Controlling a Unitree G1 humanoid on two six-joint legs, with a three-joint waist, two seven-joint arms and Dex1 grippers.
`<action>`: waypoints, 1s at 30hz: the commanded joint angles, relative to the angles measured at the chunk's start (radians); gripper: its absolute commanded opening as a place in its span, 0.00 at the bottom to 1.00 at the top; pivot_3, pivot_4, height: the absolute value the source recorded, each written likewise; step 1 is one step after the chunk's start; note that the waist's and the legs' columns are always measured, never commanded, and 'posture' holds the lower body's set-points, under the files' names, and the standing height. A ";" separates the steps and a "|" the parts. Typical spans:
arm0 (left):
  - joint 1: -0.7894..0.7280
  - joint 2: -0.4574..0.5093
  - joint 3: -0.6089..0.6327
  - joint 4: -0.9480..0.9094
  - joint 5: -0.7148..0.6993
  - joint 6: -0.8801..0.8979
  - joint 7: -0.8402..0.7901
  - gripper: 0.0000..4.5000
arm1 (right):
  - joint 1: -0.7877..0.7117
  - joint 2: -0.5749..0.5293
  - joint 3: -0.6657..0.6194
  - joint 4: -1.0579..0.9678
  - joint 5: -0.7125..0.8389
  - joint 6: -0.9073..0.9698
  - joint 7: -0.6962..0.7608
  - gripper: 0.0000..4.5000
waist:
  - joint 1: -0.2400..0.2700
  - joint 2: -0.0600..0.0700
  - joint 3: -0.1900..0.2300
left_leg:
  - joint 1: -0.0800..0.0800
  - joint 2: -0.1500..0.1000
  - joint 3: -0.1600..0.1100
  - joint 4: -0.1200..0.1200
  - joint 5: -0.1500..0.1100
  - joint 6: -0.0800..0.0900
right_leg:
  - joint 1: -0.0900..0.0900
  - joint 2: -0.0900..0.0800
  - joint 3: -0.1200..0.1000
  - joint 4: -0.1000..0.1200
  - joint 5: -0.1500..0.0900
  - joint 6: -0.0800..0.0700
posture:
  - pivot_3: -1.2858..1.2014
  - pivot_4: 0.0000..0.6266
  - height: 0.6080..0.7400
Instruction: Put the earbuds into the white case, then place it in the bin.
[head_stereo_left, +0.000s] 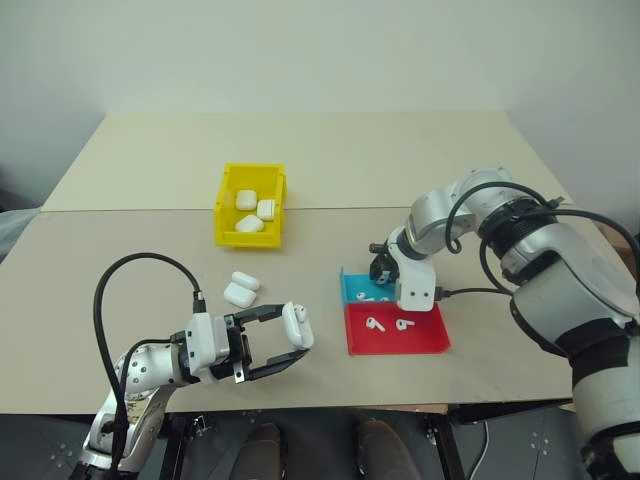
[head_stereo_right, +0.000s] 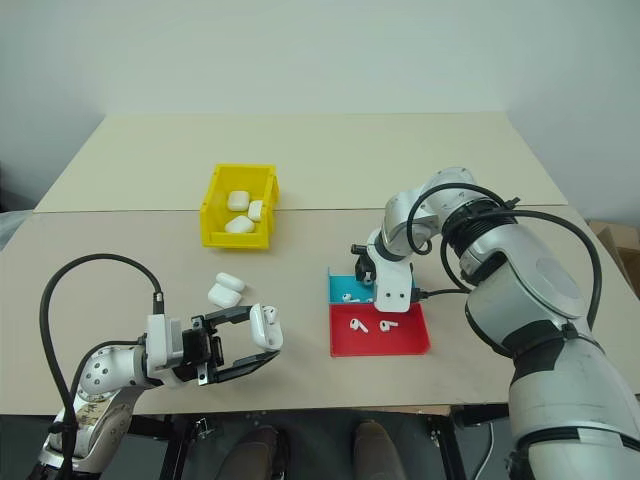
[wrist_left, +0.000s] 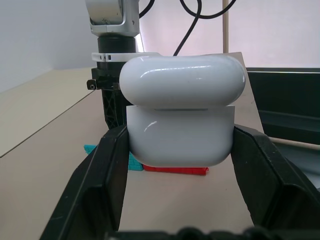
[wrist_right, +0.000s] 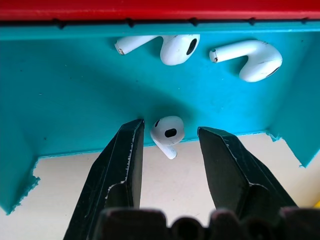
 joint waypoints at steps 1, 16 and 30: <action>0.000 0.004 0.001 -0.031 0.004 -0.016 0.003 0.62 | -0.003 0.003 -0.008 0.003 0.001 0.026 -0.024 0.49 | 0.000 0.000 0.000 | 0.000 0.000 0.000 0.000 0.000 0.000 | 0.000 0.000 0.000 0.000 0.000 0.000 | 0.52 0.24 1.00; 0.002 0.004 0.002 -0.029 0.005 -0.018 0.001 0.62 | -0.005 0.001 0.012 0.003 -0.014 0.017 -0.041 0.49 | -0.001 0.000 0.000 | 0.001 0.001 0.000 0.000 0.000 0.000 | 0.000 0.002 0.000 0.000 0.000 -0.001 | 0.52 0.24 1.00; -0.001 0.002 0.004 -0.027 0.009 -0.019 0.001 0.62 | -0.007 0.003 0.019 0.002 -0.038 0.011 -0.070 0.49 | -0.001 0.000 0.000 | 0.001 0.001 0.000 0.000 0.000 0.000 | 0.000 0.003 0.001 0.001 0.000 -0.002 | 0.52 0.24 1.00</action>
